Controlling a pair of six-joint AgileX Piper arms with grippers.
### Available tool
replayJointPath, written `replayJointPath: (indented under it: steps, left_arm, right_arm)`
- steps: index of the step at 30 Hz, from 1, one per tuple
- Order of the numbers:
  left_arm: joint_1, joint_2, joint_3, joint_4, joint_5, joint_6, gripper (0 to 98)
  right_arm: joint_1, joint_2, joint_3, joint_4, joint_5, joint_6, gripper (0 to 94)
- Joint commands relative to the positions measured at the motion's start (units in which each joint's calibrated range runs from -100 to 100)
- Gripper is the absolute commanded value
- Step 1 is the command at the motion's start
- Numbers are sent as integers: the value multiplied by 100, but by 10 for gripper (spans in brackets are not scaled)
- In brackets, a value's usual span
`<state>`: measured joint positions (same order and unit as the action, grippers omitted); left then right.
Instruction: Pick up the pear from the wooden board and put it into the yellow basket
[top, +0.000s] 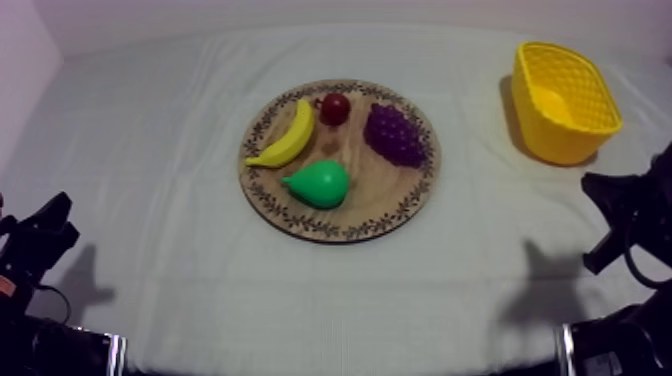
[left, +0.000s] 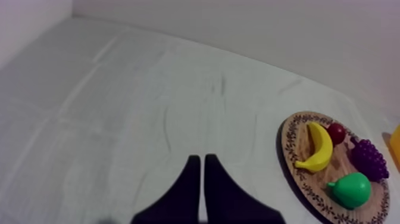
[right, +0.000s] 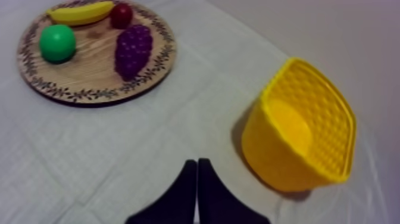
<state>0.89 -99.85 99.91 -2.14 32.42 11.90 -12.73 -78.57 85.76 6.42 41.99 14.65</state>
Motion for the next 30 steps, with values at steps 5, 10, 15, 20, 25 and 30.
replayJointPath:
  steps: [5,10,15,20,25,30]
  left_arm:
    - [1,2,-2,-3,0,-1,1]
    - [1,2,-2,-3,0,-1,1]
    - [1,2,-2,-3,0,-1,1]
    - [1,2,-2,-3,0,-1,1]
    - [1,2,-2,-3,0,0,1]
    - [1,2,-2,-3,0,-1,1]
  right_arm:
    - [-359,1649,-1842,-259,763,534,8]
    - [-567,2714,-3395,-528,1732,1003,9]
    - [-814,3809,-4914,-662,2835,1349,9]
    - [-1193,4927,-6202,-648,3783,1359,9]
    - [-1677,5975,-7319,-555,4403,1163,9]
    - [-2123,6918,-8283,-452,4790,882,9]
